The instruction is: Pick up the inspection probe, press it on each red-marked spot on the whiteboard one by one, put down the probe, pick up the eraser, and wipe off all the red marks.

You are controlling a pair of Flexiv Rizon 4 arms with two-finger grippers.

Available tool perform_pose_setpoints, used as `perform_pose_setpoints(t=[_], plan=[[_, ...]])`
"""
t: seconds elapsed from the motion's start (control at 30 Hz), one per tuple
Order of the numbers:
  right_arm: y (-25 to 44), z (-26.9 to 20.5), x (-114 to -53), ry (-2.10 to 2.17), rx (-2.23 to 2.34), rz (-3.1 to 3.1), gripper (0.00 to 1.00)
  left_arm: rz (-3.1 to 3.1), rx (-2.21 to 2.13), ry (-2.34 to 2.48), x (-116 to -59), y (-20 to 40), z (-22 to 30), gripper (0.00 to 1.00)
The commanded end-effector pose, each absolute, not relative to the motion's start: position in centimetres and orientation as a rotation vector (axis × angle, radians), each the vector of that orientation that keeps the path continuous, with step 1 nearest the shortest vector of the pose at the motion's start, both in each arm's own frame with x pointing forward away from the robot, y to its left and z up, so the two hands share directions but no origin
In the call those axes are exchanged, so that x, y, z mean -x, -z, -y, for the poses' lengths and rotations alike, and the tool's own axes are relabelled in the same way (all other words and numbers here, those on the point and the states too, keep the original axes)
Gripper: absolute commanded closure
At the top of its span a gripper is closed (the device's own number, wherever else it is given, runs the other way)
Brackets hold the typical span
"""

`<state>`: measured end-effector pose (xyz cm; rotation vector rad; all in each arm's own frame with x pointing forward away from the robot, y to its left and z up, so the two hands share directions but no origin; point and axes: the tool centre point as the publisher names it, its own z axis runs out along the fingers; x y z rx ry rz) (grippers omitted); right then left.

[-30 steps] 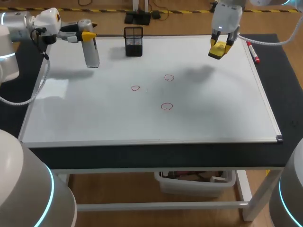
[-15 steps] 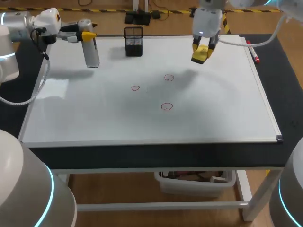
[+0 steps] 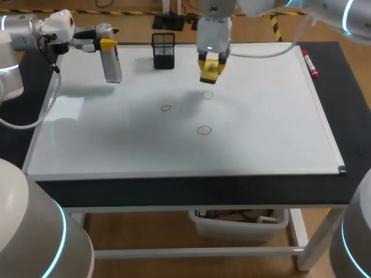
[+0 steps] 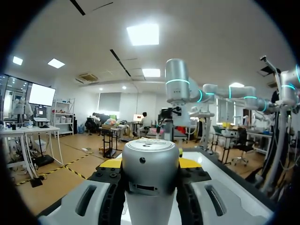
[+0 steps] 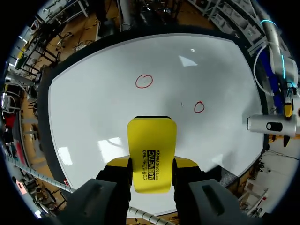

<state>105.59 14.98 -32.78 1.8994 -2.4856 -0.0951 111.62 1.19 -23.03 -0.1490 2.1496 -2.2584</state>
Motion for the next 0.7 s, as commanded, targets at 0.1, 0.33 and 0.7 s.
perform_pose_setpoints(t=[0.1, 0.33, 0.7], plan=[[33.4, -19.1, -105.9, 0.008, -1.993, 2.37, 1.0, -2.149, 0.149, 2.258, -111.6, 22.9, -1.2, 1.0], [34.5, -22.9, -105.1, -0.014, -2.115, 2.268, 1.0, -2.149, 0.149, 2.258, -111.6, 22.9, -1.2, 1.0], [37.6, -27.6, -102.0, -0.059, -2.241, 2.169, 1.0, -2.149, 0.149, 2.258, -111.6, 22.9, -1.2, 1.0]])
